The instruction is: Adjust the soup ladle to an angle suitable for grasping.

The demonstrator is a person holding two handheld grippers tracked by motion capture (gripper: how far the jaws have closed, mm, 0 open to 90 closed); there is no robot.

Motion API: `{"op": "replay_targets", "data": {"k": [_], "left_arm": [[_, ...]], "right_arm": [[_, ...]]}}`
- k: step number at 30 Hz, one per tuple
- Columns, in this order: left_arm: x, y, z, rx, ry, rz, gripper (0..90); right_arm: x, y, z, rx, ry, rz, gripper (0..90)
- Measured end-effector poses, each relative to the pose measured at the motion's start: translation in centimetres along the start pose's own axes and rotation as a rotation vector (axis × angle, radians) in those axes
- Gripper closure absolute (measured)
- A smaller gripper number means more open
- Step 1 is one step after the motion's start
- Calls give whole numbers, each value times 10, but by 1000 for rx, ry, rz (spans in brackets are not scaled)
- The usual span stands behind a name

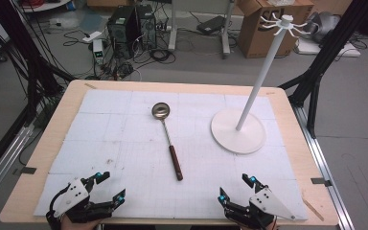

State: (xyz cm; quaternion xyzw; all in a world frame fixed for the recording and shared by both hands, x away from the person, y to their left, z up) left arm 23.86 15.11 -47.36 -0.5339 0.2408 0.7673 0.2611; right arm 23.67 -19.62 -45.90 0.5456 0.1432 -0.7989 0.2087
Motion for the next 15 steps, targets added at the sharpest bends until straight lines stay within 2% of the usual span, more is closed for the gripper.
{"op": "replay_targets", "data": {"k": [7, 11, 12, 13, 14, 15], "left_arm": [[1, 1, 0, 5, -4, -5, 204], [1, 2, 0, 5, 0, 0, 205], [1, 2, 0, 5, -1, -1, 205], [1, 1, 0, 3, -2, 1, 205], [1, 1, 0, 4, -2, 1, 205], [2, 0, 0, 2, -3, 2, 204]], "right_arm": [[0, -3, -2, -7, -14, 0, 179], [-2, -1, -5, -21, -25, -26, 308], [-2, -1, -5, -21, -25, -26, 308], [-3, -1, -6, -33, -28, -34, 366], [-6, 0, -9, -54, -38, -69, 432], [-7, 1, -10, -64, -44, -80, 483]]}}
Point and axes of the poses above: each handheld gripper's, and its own axes: z roughly backward along the jaws, x roughly out of its underside, y roughly to its right, the point moved 10 cm from there along -z, roughly forward along the jaws, and after that the axes turned 4 degrees about -y, right-handed, at the moved point
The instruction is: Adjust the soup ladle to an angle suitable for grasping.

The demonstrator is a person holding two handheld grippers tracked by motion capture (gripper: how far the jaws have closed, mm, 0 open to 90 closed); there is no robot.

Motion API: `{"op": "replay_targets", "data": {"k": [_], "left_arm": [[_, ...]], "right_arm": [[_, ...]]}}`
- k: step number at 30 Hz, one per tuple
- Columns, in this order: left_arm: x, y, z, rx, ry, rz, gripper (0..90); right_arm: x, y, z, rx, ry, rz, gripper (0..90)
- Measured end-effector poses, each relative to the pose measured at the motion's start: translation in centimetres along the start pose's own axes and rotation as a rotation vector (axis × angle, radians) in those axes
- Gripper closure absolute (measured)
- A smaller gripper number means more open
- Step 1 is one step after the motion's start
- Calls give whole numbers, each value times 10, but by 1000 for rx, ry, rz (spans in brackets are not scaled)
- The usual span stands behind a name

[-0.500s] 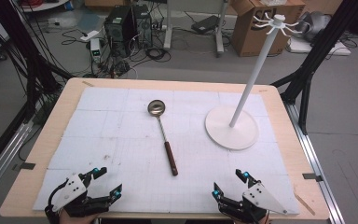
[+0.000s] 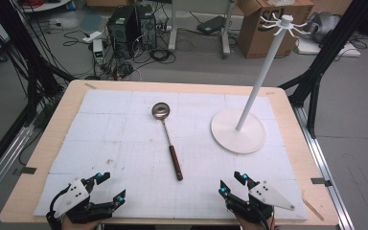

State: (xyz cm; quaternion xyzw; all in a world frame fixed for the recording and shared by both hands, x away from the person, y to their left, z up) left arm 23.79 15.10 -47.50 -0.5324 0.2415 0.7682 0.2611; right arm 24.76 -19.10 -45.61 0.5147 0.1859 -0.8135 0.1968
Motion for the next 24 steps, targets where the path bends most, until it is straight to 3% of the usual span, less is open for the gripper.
{"op": "replay_targets", "data": {"k": [4, 12, 18, 24], "left_arm": [[0, -1, 0, -9, 4, 5, 204], [0, -5, 2, -15, 5, 7, 206], [-2, -6, 5, -20, 13, 8, 207], [-3, -8, 8, -25, 21, 10, 206]], "right_arm": [[-5, -1, -4, -29, -11, -19, 562], [-18, -8, -29, -92, -67, -9, 775], [-30, -15, -41, -136, -77, 5, 892], [-38, -26, -55, -161, -99, 10, 896]]}}
Point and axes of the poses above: each handheld gripper's, and its own axes: z roughly backward along the jaws, x roughly out of its underside, y roughly to its right, the point moved 10 cm from there along -z, roughly forward along the jaws, and after that the axes turned 4 degrees about -y, right-handed, at the moved point
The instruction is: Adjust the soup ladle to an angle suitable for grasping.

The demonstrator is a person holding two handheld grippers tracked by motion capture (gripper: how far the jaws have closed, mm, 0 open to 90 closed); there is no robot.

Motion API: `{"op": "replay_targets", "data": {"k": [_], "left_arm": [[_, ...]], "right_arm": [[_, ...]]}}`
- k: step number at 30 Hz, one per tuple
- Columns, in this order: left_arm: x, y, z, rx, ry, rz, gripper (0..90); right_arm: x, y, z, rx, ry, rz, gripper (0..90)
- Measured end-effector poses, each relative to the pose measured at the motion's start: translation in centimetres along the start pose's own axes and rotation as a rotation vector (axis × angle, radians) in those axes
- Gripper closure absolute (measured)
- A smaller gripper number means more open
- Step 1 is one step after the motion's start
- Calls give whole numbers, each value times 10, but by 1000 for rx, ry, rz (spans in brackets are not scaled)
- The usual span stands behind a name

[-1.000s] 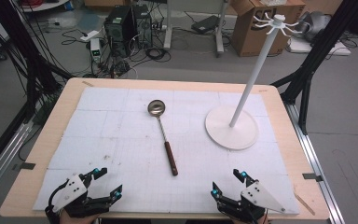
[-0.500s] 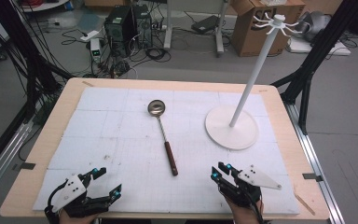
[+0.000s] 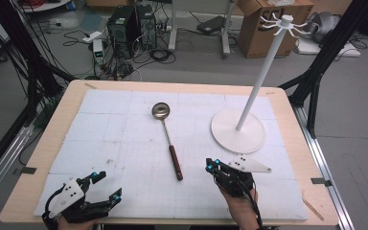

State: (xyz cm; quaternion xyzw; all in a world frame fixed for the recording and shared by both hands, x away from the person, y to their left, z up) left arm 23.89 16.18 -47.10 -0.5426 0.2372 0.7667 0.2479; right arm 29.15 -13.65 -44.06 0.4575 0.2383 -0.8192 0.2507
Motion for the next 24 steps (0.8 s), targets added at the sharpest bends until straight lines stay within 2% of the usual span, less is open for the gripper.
{"op": "replay_targets", "data": {"k": [5, 7, 15, 24], "left_arm": [[0, 0, 1, 0, -1, 0, 206], [0, 0, 1, 0, -2, -1, 206], [1, 0, 1, -3, -4, 0, 206], [1, -1, 2, -6, -1, 3, 207]], "right_arm": [[-3, -10, -13, -42, -27, 16, 897], [-3, -17, -21, -72, -46, 28, 898], [-3, -30, -44, -115, -86, 46, 898], [12, -47, -74, -220, -193, 35, 899]]}}
Point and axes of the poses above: each handheld gripper's, and its own axes: z roughly backward along the jaws, x roughly out of its underside, y roughly to its right, the point moved 10 cm from there along -z, roughly forward along the jaws, and after that the axes turned 4 degrees about -y, right-handed, at the moved point
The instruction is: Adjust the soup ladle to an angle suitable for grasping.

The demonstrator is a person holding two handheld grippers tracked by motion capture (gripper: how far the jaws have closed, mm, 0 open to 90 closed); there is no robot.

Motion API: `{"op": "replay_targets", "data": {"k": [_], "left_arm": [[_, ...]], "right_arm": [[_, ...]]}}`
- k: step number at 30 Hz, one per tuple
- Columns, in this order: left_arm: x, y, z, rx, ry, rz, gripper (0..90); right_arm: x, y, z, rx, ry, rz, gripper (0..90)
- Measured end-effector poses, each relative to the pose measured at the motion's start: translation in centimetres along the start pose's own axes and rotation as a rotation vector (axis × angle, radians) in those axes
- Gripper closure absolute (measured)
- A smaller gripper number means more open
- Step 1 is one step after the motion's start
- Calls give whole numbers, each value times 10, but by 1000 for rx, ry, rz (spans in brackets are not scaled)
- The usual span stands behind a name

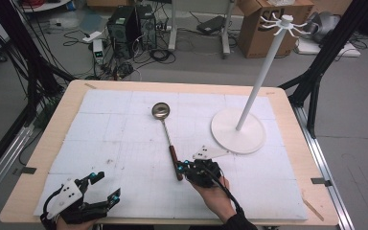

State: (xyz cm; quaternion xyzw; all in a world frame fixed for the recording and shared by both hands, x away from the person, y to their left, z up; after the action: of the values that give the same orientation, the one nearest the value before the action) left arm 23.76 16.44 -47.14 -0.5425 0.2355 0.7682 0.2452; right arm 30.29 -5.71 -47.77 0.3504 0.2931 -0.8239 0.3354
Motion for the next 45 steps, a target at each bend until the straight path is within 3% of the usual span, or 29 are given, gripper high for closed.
{"op": "replay_targets", "data": {"k": [2, 5, 9, 17, 30, 45], "left_arm": [[0, 0, 1, -2, 2, -1, 207], [0, -1, 1, -5, 1, 2, 207], [0, -1, 2, -6, 2, 0, 208], [0, -1, 2, -10, 3, -1, 209], [1, -1, 2, -7, 2, 2, 209], [1, 0, 2, -8, -2, -1, 210]], "right_arm": [[2, -1, -3, -8, -14, 0, 899], [9, -7, -13, -18, -67, 20, 900], [21, -11, -24, -34, -144, 11, 899], [33, -6, -33, -18, -211, -1, 900], [36, 8, -26, 18, -237, -5, 900], [42, 36, -6, 65, -239, -55, 900]]}}
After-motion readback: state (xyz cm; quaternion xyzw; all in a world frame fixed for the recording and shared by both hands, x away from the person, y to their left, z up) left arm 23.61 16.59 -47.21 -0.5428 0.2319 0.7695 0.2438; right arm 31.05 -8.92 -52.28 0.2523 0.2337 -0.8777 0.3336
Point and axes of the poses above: each handheld gripper's, and its own axes: z roughly backward along the jaws, x roughly out of its underside, y roughly to its right, the point moved 10 cm from there along -z, roughly forward along the jaws, and after that the axes turned 4 degrees about -y, right-handed, at the moved point
